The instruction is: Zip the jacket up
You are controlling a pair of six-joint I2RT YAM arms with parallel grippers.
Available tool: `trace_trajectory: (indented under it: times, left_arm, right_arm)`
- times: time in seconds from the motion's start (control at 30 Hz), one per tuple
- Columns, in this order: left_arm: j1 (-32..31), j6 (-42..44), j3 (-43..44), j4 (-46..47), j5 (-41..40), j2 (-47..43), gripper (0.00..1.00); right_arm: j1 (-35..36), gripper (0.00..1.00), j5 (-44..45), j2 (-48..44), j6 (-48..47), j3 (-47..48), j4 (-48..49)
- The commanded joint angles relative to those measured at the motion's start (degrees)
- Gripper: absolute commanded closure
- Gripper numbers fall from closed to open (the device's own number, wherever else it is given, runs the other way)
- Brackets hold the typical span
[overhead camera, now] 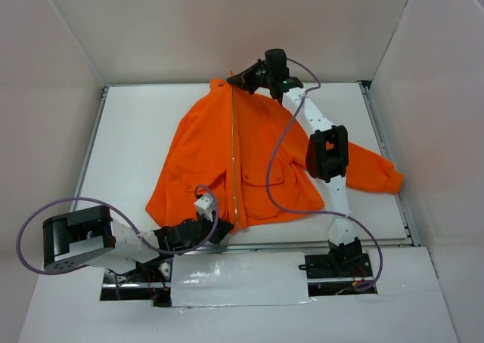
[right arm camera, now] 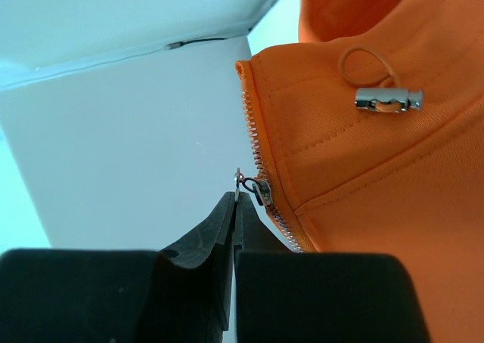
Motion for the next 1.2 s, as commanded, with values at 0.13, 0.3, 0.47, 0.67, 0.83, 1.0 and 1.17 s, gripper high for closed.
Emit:
trace_trajectory:
  times: [0.13, 0.3, 0.47, 0.67, 0.83, 1.0, 1.17]
  left_arm:
    - [-1.7, -3.9, 3.0, -13.2, -3.2, -0.7, 1.00]
    - [-1.5, -5.2, 6.8, -18.3, -5.2, 2.5, 1.00]
    - [-1.6, -7.6, 7.8, -21.0, -4.9, 3.0, 0.53]
    - [-1.6, -8.0, 6.6, -27.2, -6.7, -8.1, 0.11]
    - [-1.7, -8.2, 13.6, -44.5, -10.5, -22.8, 0.01]
    - [1.4, -14.2, 26.0, -74.9, -21.7, -29.0, 0.01]
    - [21.8, -13.9, 41.8, -91.4, -19.2, -26.4, 0.01]
  right_arm:
    - [-3.5, 1.00, 4.4, -7.5, -7.8, 5.3, 15.2]
    - [-3.5, 1.00, 2.0, -6.8, -8.3, 1.6, 20.8]
    - [-4.2, 0.35, 1.2, -4.1, -8.2, 5.0, 22.3]
    - [-5.8, 0.00, 1.5, -7.1, -9.3, 6.5, 20.5]
    - [-6.2, 0.00, 5.1, -16.4, -18.9, 5.4, 13.3]
    - [-5.0, 0.00, 14.8, -35.9, -33.2, -6.3, 0.7]
    - [-3.8, 0.00, 18.9, -57.5, -45.8, -25.2, -8.6]
